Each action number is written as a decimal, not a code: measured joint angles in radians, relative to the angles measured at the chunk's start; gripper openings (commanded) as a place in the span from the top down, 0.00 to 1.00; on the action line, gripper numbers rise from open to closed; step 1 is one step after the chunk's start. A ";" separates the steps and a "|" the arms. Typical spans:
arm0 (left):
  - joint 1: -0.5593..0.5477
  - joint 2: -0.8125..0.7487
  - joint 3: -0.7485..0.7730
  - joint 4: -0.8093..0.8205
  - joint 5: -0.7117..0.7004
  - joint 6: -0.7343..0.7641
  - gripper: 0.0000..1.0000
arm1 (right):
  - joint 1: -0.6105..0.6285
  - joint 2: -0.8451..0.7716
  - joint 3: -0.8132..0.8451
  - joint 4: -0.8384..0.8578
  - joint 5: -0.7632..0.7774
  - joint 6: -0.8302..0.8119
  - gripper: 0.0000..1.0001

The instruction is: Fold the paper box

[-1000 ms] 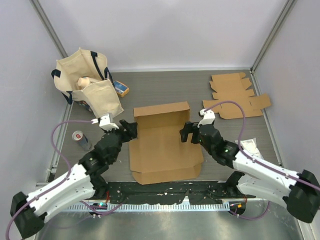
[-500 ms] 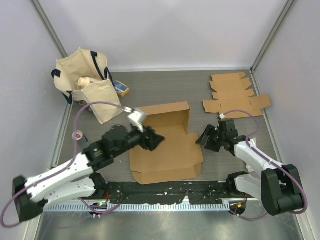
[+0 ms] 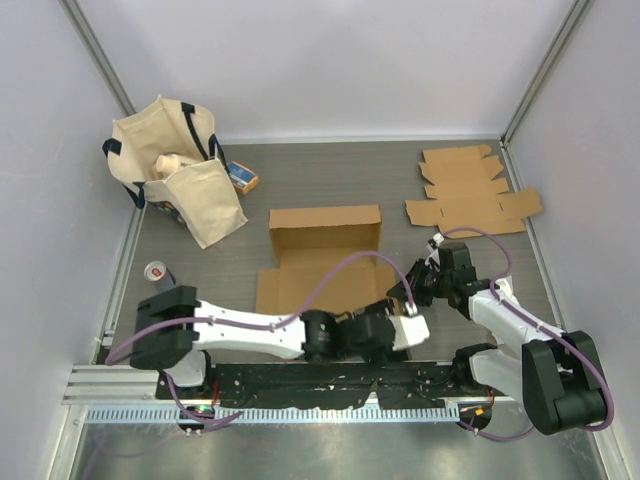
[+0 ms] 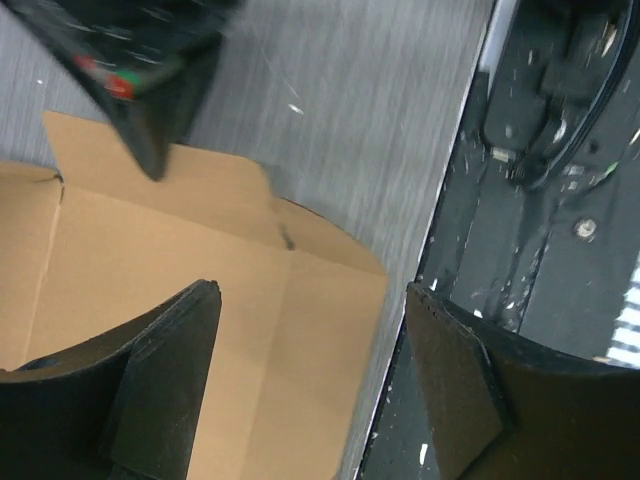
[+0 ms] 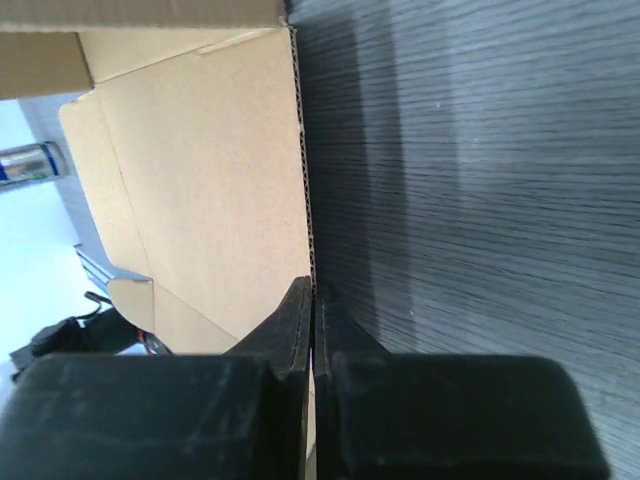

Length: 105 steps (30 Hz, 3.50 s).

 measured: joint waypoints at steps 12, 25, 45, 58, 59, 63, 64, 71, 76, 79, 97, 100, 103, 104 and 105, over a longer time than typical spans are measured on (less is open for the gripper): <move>-0.142 0.196 -0.011 0.020 -0.443 0.186 0.49 | -0.021 0.024 0.007 0.044 -0.091 0.105 0.98; -0.076 0.197 0.077 -0.115 -0.492 0.115 1.00 | -0.025 -0.045 0.321 -0.234 0.220 -0.057 0.14; 0.774 0.092 0.941 -0.699 -0.038 -1.054 1.00 | 0.138 -0.173 0.637 -0.299 0.433 -0.449 0.19; 0.881 0.082 0.771 -0.872 -0.040 -1.565 1.00 | 0.727 -0.085 0.872 -0.331 0.590 -0.752 0.21; 0.881 0.082 0.771 -0.880 -0.045 -1.580 1.00 | 0.743 -0.062 0.893 -0.336 0.619 -0.769 0.22; 0.881 0.065 0.752 -0.892 -0.059 -1.640 1.00 | 0.778 0.076 0.986 -0.347 0.803 -0.842 0.38; 0.881 0.053 0.739 -0.897 -0.068 -1.657 1.00 | 0.779 0.111 0.992 -0.336 0.843 -0.867 0.42; 0.881 -0.035 0.660 -0.897 -0.111 -1.713 0.96 | 0.780 0.191 0.991 -0.330 0.887 -0.977 0.74; 0.881 -0.063 0.654 -0.875 -0.124 -1.670 0.34 | 0.776 0.196 0.991 -0.313 0.866 -1.031 0.98; 0.887 -0.115 0.603 -0.837 -0.118 -1.599 0.09 | 0.716 0.208 0.998 -0.339 0.765 -1.055 0.98; 0.904 -0.703 0.068 -0.106 0.662 -0.195 0.02 | 0.427 0.298 1.175 -0.602 0.164 -1.177 0.98; 0.905 -0.562 0.189 -0.153 0.778 0.016 0.08 | 0.418 0.298 1.175 -0.624 0.134 -1.184 0.98; 0.905 -0.420 0.316 -0.239 0.830 0.193 0.15 | 0.417 0.298 1.175 -0.640 0.099 -1.188 0.98; 0.905 -0.374 0.364 -0.269 0.846 0.246 0.19 | 0.417 0.298 1.176 -0.645 0.087 -1.189 0.98; 0.905 -0.330 0.410 -0.305 0.861 0.293 0.22 | 0.417 0.298 1.176 -0.649 0.080 -1.191 0.98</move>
